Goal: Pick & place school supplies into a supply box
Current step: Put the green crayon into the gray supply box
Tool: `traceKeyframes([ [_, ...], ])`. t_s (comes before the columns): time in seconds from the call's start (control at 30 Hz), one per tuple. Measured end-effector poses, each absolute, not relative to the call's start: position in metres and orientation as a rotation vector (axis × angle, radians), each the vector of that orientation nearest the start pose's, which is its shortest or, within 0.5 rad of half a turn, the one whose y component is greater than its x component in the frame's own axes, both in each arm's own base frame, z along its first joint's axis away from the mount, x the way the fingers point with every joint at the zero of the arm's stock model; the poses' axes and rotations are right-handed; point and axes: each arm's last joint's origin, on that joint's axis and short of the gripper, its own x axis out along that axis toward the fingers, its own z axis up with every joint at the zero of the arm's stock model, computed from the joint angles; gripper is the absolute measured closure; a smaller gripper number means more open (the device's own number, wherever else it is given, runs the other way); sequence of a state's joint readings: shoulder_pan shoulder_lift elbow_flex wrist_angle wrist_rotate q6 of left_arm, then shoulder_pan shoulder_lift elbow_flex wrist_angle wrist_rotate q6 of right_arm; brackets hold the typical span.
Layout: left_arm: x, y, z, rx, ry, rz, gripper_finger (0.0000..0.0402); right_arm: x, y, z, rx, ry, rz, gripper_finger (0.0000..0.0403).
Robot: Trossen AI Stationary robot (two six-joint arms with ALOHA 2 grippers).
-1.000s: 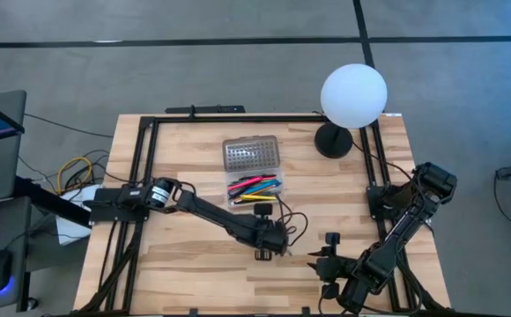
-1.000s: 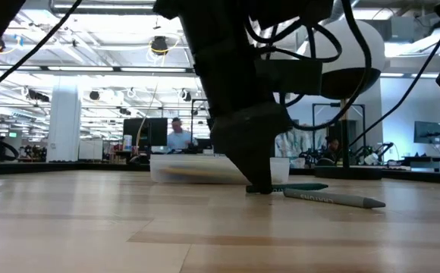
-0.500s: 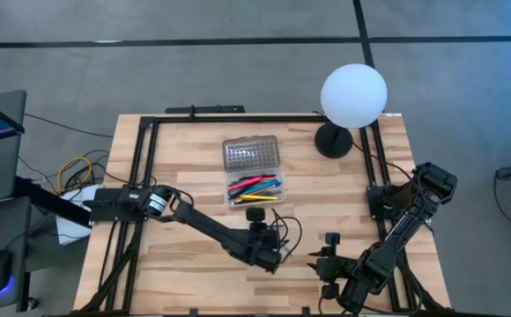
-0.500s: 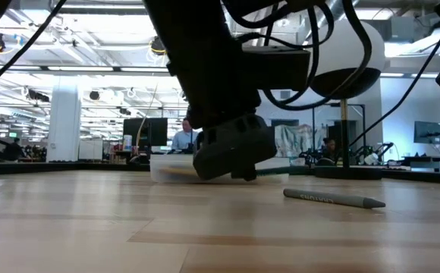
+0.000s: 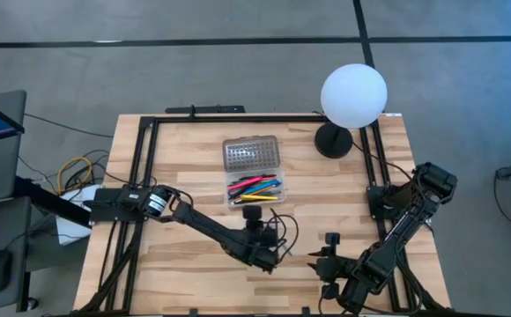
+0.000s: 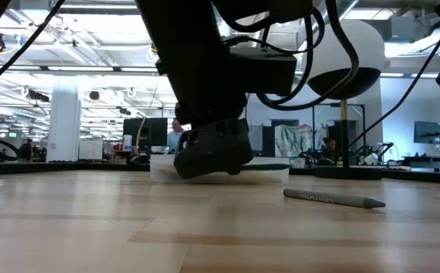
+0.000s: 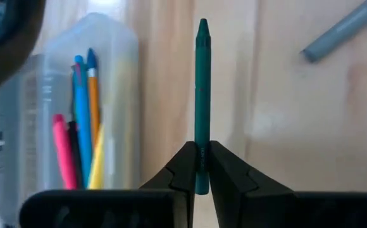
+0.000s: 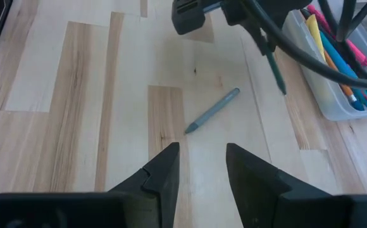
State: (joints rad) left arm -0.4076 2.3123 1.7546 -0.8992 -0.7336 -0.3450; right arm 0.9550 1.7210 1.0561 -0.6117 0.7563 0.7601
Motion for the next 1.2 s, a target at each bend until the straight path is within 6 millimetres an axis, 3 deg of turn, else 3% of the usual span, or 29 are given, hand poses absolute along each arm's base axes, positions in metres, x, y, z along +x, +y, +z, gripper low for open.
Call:
traceKeyframes([
  [0.5, 0.411, -0.138, 0.161, 0.556, 1.128, 0.614, 0.0378, 0.200, 0.246, 0.176, -0.240, 0.804, -0.146, 0.0281],
  [0.97, 0.414, -0.067, 0.166, 0.462, 1.321, 0.728, 0.0378, 0.200, 0.246, 0.176, -0.241, 0.801, -0.141, 0.0281],
  [1.2, 0.410, -0.055, 0.166, 0.451, 1.378, 0.750, 0.0366, 0.199, 0.247, 0.176, -0.242, 0.801, -0.140, 0.0281],
])
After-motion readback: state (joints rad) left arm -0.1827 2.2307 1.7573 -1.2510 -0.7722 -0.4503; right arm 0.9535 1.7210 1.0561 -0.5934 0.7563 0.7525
